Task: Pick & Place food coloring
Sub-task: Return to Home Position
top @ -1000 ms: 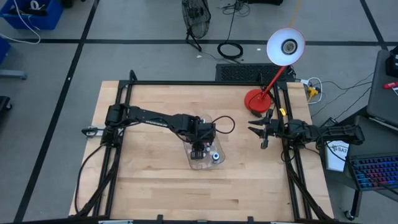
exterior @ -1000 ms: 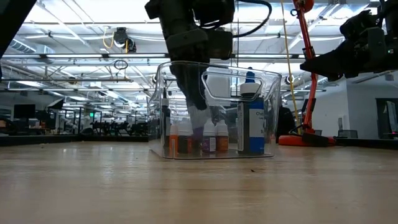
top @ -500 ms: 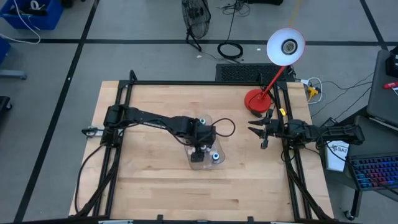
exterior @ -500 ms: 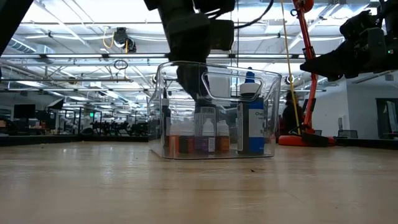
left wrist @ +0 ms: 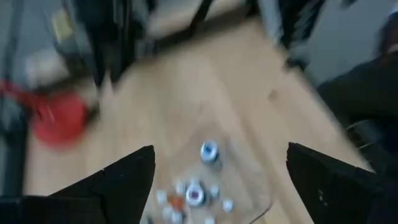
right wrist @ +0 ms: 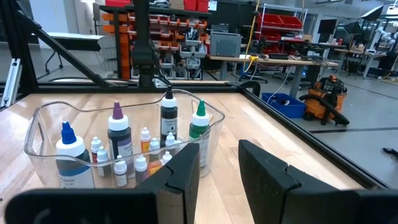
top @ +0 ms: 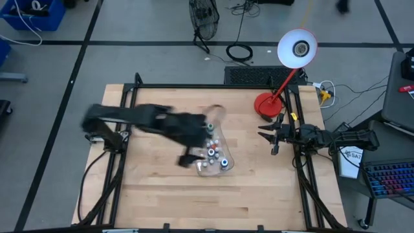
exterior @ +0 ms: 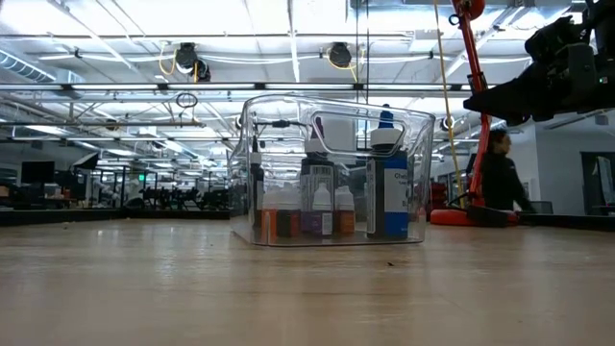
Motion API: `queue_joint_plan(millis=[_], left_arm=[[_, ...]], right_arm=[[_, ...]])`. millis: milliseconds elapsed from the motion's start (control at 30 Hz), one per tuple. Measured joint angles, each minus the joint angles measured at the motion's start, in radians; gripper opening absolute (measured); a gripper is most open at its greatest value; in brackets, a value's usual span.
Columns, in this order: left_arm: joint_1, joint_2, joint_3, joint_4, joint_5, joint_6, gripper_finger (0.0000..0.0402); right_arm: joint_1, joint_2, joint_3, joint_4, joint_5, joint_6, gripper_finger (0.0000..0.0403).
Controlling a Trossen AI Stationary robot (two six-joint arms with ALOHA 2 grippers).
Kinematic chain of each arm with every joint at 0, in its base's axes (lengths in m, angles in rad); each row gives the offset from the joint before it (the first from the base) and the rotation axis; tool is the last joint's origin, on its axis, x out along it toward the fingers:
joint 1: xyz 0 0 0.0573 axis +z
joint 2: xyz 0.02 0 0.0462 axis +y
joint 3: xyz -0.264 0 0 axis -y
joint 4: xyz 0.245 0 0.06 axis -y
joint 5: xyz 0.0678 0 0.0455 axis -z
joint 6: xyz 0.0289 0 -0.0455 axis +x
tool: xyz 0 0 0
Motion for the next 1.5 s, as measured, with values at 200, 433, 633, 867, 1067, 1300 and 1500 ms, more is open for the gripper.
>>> queue_joint_plan(millis=[200,433,633,867,1067,1300,1500], left_arm=[[-0.084,-0.433,-0.311,0.08,0.015,0.124,0.0354],[-0.039,-0.884,-0.951,0.513,0.02,0.09,0.0368],[0.063,-1.102,-1.413,0.945,-0.014,-0.003,0.037],[0.171,-1.28,-1.685,1.216,-0.024,-0.101,0.0359],[0.231,-1.423,-1.771,1.27,-0.01,-0.132,0.0363],[0.287,-1.539,-1.843,1.251,0.012,-0.169,0.0374],[0.332,-1.593,-1.906,1.24,0.013,-0.217,0.037]], right_arm=[[0.0,0.0,0.0,0.003,0.0,0.0,0.01],[0.0,0.0,0.0,0.003,0.0,0.0,0.01],[0.0,0.0,0.0,0.003,0.0,0.0,0.01],[0.0,0.001,0.0,0.003,0.0,0.0,0.01],[0.0,0.001,0.0,0.003,0.0,0.0,0.01],[0.0,0.001,0.0,0.003,0.0,0.0,0.01],[0.0,0.001,0.0,0.003,0.0,0.0,0.01]])
